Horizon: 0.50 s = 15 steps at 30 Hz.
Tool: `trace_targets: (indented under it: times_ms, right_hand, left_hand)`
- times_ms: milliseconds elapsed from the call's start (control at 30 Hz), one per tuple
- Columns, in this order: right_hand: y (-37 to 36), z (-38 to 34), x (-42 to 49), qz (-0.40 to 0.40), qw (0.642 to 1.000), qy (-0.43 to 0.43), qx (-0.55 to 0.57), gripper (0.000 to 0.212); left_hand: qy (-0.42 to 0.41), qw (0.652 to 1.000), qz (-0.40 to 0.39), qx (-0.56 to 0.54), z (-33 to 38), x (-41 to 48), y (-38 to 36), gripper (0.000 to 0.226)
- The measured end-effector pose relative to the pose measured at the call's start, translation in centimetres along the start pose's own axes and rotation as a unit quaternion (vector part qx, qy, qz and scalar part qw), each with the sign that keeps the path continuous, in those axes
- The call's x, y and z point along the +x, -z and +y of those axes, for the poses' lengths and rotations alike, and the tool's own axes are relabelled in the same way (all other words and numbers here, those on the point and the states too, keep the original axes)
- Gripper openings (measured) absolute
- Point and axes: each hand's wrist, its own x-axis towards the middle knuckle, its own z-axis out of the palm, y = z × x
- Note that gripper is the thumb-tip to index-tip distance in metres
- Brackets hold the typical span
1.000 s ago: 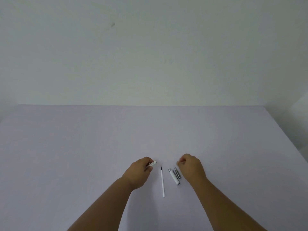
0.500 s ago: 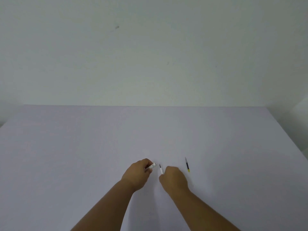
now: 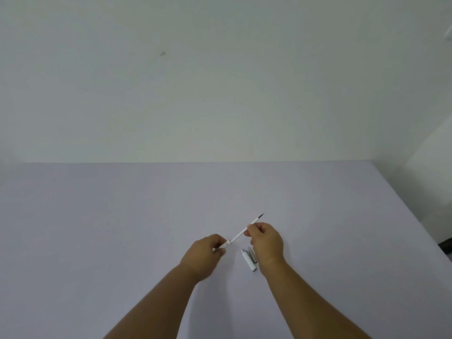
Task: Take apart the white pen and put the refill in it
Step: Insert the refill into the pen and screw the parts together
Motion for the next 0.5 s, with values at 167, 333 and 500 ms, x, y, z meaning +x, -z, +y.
trace_targets:
  times_ms: [167, 333, 500]
  right_hand:
    - [-0.1, 0.3, -0.6, -0.053, 0.998, -0.028, 0.023, 0.017]
    - [0.7, 0.9, 0.3, -0.064, 0.996, -0.068, 0.004, 0.014]
    - [2.3, 2.4, 2.1, -0.046, 0.929, 0.031, -0.365, 0.02]
  left_hand:
    - [-0.013, 1.0, 0.0, -0.023, 0.8, 0.0, -0.3, 0.01]
    - [-0.013, 0.999, 0.002, -0.034, 1.0, 0.1, -0.3, 0.01]
    - [0.008, 0.999, 0.001, -0.044, 0.5, 0.2, -0.2, 0.01]
